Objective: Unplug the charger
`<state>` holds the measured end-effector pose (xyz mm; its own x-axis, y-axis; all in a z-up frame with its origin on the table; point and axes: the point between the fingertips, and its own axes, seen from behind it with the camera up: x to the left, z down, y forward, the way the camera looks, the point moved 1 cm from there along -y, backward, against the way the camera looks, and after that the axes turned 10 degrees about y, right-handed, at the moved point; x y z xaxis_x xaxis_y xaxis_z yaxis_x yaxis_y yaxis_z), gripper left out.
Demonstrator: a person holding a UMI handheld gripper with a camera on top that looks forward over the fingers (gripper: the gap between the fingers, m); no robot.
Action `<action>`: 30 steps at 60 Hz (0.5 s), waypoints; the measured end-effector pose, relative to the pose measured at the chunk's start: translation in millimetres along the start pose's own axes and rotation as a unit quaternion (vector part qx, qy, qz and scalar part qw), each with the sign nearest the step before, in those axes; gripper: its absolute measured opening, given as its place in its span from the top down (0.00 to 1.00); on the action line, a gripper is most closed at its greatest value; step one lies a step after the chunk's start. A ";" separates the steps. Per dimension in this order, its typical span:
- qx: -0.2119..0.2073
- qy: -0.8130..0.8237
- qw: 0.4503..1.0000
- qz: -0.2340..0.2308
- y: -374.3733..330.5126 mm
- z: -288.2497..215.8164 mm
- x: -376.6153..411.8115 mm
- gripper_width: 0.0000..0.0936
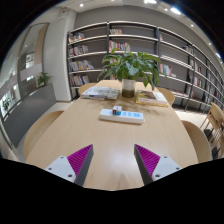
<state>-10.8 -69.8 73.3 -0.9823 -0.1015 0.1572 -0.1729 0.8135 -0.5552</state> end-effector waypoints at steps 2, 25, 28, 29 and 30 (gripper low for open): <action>-0.003 0.003 1.000 0.010 21.5 -9.1 2.4 0.12; -0.042 0.064 0.993 0.085 194.1 -99.8 -7.5 0.30; -0.035 0.071 0.993 0.092 205.5 -97.1 -10.9 0.35; -0.032 0.071 0.993 0.092 209.3 -95.5 -11.5 0.37; -0.031 0.071 0.993 0.093 211.6 -94.6 -12.3 0.37</action>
<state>-28.6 157.8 31.2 -0.9762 0.1312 0.1725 0.0193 0.8452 -0.5340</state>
